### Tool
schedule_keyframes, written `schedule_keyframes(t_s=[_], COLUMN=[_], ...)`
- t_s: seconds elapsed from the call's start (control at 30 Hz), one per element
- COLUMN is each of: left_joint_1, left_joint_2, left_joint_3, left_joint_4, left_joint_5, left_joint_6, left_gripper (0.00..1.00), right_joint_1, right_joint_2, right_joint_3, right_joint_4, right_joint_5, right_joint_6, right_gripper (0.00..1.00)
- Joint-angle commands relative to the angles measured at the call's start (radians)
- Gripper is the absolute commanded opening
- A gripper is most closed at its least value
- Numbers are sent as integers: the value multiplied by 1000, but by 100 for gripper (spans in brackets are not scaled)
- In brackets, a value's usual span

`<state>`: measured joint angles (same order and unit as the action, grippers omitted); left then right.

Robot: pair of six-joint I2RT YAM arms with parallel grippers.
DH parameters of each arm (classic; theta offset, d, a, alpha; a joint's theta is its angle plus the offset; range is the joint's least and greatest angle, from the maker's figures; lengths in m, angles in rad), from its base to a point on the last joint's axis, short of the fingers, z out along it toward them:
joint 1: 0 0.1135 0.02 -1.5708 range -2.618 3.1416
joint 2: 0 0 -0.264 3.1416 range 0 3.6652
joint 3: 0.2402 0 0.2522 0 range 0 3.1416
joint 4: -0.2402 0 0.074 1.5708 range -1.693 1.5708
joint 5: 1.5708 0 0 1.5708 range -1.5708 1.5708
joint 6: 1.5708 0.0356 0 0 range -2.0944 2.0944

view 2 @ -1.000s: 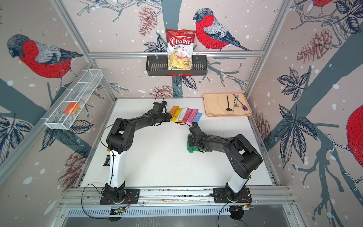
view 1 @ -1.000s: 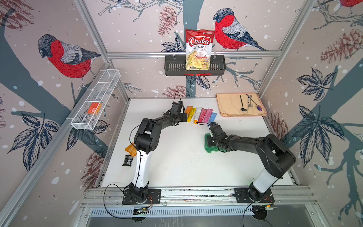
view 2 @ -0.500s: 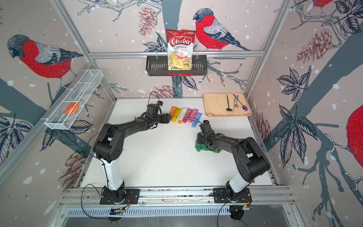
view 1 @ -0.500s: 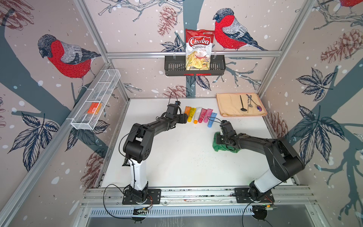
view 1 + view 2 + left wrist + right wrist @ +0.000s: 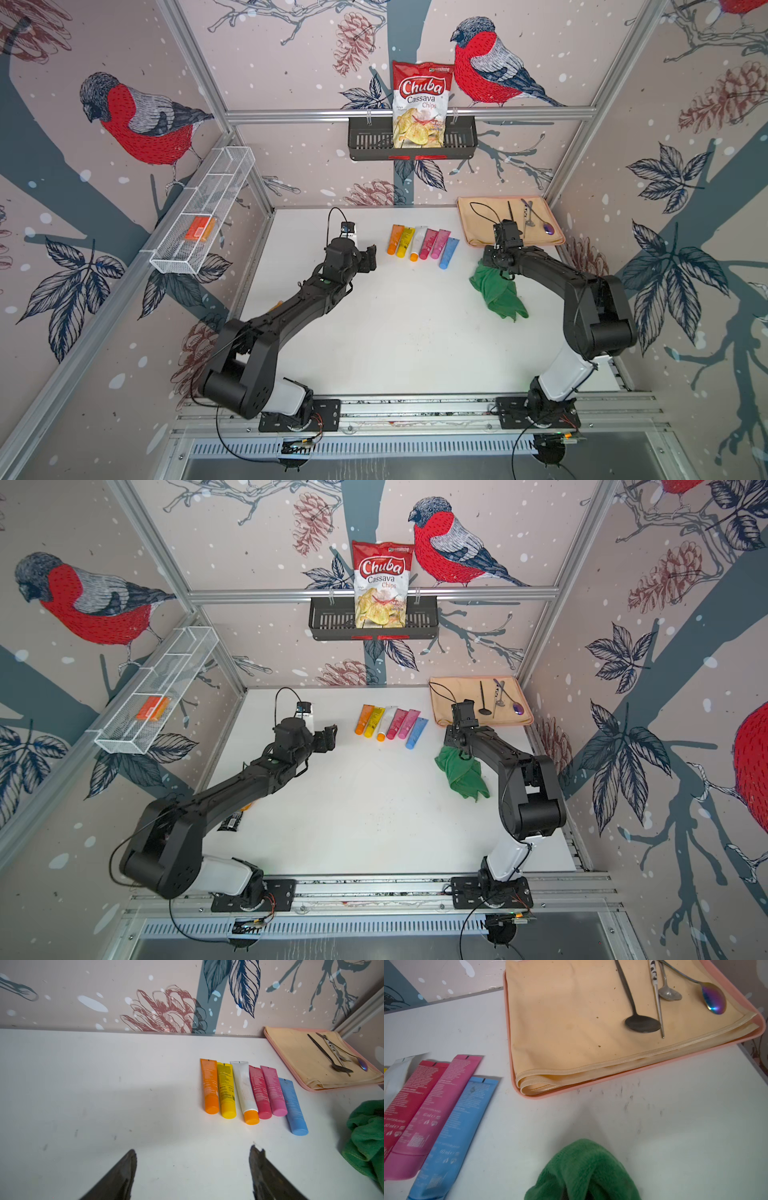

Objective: Wipe the surface of the toothpaste tube
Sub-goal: Place the cleaning item at the center of the board, then reset both arms

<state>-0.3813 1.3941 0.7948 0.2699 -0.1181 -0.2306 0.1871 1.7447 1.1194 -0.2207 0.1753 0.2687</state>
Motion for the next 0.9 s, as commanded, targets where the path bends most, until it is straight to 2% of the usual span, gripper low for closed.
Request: schedule_keyframes(t_s=[0.0, 0.1, 0.2, 0.3, 0.33, 0.43, 0.5, 0.53, 0.57, 0.63, 0.7, 0.73, 0.8, 0.83, 0.87], left_joint_1=[19, 45, 91, 109, 114, 124, 132, 138, 146, 172, 213, 239, 297, 313, 322], left_joint_2=[-63, -106, -129, -161, -173, -198, -204, -200, -190, -164, -124, -93, -1, 54, 118], left_joint_3=[-48, -94, -138, -241, -283, -387, -426, -442, -455, -486, -545, -591, -656, -666, -677], left_joint_4=[66, 80, 102, 269, 346, 514, 559, 571, 578, 614, 732, 852, 1070, 1134, 1204], left_joint_5=[-134, -202, -252, -322, -332, -330, -336, -340, -340, -324, -261, -201, -85, -61, -53], left_joint_6=[46, 59, 102, 205, 237, 311, 324, 324, 322, 309, 304, 309, 270, 258, 249], left_gripper=[83, 87, 95, 96, 98, 98, 98, 98, 98, 98, 98, 96, 96, 95, 96], right_joint_1=[-31, -35, -29, -35, -39, -71, -89, -100, -113, -123, -144, -159, -187, -201, -216], right_joint_2=[9, 8, -59, -167, -200, -275, -335, -373, -407, -456, -487, -488, -463, -448, -463], right_joint_3=[23, 33, -32, -129, -164, -222, -293, -340, -397, -525, -656, -730, -854, -894, -904], right_joint_4=[2, -14, 30, 131, 175, 244, 343, 408, 498, 706, 931, 1062, 1310, 1417, 1412], right_joint_5=[22, 3, 31, 101, 133, 138, 135, 126, 82, 80, 43, 10, -33, -24, -50], right_joint_6=[-35, -34, -41, -60, -66, -68, -66, -66, -127, -185, -216, -227, -204, -151, -130], right_gripper=[16, 43, 67, 84, 100, 100, 100, 100, 100, 100, 100, 100, 100, 100, 100])
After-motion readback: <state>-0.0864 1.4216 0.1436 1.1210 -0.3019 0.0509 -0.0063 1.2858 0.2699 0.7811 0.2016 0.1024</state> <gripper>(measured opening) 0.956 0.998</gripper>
